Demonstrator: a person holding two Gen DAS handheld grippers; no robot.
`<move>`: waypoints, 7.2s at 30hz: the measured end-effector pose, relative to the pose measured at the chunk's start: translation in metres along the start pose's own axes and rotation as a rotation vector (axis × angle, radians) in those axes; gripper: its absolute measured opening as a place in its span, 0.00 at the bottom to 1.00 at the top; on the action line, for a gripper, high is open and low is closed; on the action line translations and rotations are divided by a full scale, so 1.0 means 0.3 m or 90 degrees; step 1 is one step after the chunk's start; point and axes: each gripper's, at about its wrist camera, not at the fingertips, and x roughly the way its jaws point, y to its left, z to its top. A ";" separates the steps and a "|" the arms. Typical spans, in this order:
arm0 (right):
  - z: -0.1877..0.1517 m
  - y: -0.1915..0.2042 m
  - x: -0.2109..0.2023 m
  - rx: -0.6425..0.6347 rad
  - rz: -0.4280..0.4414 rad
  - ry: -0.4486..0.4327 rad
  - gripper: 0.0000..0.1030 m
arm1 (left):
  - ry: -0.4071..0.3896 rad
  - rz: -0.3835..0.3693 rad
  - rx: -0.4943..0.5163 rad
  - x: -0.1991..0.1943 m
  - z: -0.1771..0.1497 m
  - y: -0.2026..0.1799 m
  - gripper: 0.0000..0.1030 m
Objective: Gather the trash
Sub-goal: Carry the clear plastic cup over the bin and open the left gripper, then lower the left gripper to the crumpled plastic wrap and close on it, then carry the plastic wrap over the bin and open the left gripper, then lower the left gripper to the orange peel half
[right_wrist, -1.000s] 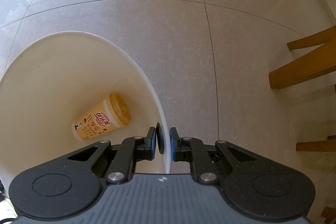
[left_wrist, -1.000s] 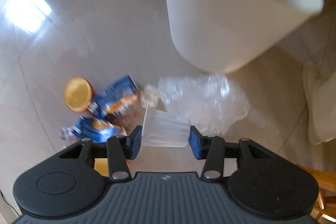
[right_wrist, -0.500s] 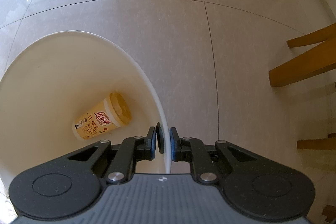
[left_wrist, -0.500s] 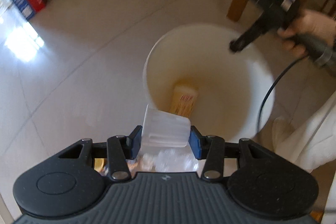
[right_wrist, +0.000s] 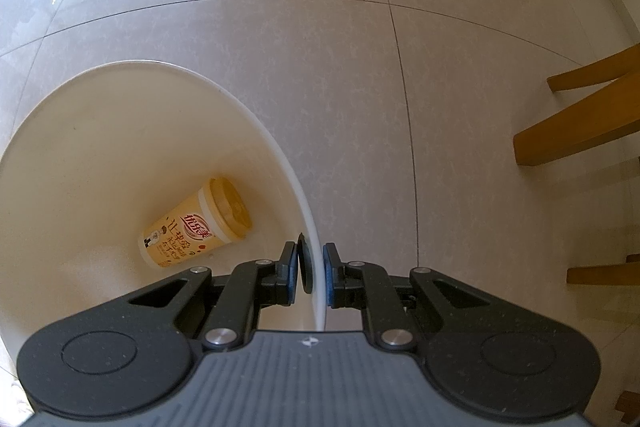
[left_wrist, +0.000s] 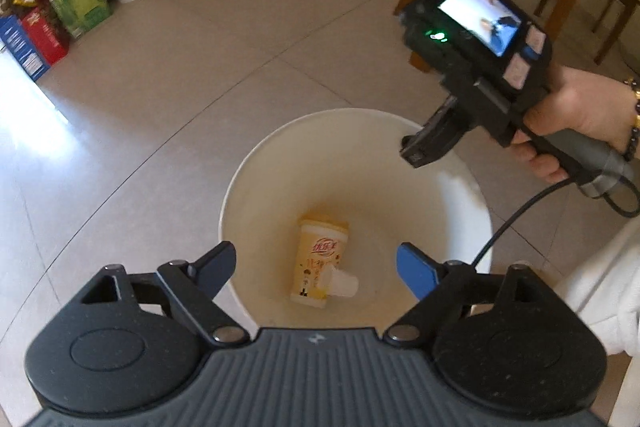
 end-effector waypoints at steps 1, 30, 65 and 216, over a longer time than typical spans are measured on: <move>0.000 0.000 0.000 0.000 0.000 0.000 0.15 | -0.001 0.006 -0.002 -0.005 -0.004 0.002 0.85; 0.001 0.012 0.003 -0.001 -0.004 -0.001 0.16 | 0.085 0.065 -0.386 0.232 -0.600 0.187 0.93; -0.006 0.026 0.002 -0.001 -0.017 -0.006 0.16 | 0.101 0.015 -0.562 0.709 -0.818 0.014 0.93; -0.012 0.031 0.003 0.000 -0.023 -0.012 0.17 | 0.055 0.269 -0.459 0.564 -1.192 0.330 0.73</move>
